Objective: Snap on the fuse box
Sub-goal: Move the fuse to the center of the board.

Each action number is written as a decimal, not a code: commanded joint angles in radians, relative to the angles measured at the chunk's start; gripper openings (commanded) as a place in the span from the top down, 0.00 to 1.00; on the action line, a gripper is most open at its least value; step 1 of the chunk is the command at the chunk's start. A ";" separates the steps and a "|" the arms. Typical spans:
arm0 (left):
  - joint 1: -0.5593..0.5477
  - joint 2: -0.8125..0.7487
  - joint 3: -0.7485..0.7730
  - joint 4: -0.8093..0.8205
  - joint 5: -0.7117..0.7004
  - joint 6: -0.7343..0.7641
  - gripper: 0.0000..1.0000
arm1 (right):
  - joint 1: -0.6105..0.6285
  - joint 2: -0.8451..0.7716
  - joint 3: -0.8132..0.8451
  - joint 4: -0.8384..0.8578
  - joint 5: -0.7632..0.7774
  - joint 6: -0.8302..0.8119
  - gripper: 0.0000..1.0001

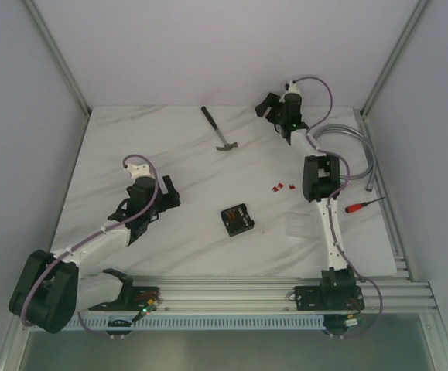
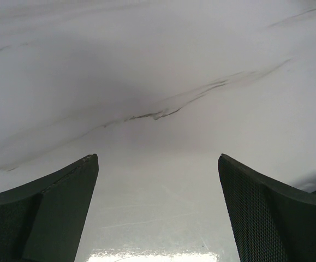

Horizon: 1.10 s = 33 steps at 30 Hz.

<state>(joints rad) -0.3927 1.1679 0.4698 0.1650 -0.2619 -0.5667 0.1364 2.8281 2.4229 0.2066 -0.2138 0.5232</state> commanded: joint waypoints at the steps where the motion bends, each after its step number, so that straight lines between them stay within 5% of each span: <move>1: 0.006 -0.032 -0.017 0.024 0.011 0.001 0.00 | 0.027 -0.031 -0.050 -0.164 -0.077 -0.093 0.22; 12: 0.006 -0.090 -0.031 0.016 0.023 -0.008 0.00 | 0.089 -0.216 -0.345 -0.235 -0.081 -0.240 0.44; 33: 0.006 -0.154 -0.041 0.003 0.062 -0.035 0.00 | 0.233 -0.667 -0.972 -0.449 0.262 -0.358 0.60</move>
<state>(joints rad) -0.3927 1.0328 0.4397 0.1642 -0.2184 -0.5907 0.3550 2.1921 1.5543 -0.0631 -0.0425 0.1734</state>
